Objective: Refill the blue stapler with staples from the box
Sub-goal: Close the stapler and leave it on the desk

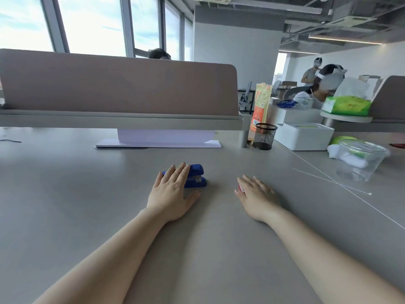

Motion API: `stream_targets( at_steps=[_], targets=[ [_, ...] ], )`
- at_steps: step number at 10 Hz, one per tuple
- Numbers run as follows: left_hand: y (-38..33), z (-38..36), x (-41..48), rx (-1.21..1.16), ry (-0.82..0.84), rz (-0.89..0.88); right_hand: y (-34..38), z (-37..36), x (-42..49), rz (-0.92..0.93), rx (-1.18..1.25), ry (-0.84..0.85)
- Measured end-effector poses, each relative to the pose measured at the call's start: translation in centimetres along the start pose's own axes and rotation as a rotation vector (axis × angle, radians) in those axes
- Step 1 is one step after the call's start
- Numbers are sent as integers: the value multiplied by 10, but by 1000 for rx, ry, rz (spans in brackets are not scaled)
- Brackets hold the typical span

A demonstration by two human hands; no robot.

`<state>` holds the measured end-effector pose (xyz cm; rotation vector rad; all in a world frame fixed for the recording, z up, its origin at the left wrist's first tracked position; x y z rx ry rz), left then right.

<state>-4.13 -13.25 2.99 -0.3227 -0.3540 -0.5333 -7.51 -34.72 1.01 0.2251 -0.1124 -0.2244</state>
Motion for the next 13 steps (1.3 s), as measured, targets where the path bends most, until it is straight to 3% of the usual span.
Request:
stream_targets(
  at_steps=[3, 7, 10, 13],
  targets=[
    [19, -11, 33, 32, 86, -13, 30, -12, 58, 65, -8, 44],
    [73, -59, 149, 18, 92, -23, 62, -31, 192, 114, -5, 54],
    [80, -74, 181, 32, 123, -37, 73, -41, 227, 88, 46, 80],
    [77, -67, 175, 49, 64, -35, 71, -25, 216, 79, 113, -84]
  ],
)
Point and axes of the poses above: each hand's wrist, its own x-axis towards the middle knuckle, its own z-axis out of the back of the hand, y = z × x, the point moved 8 cm from there along x, towards the middle knuckle, and after that the axes turned 5 degrees about -z, right-handed, at the moved point
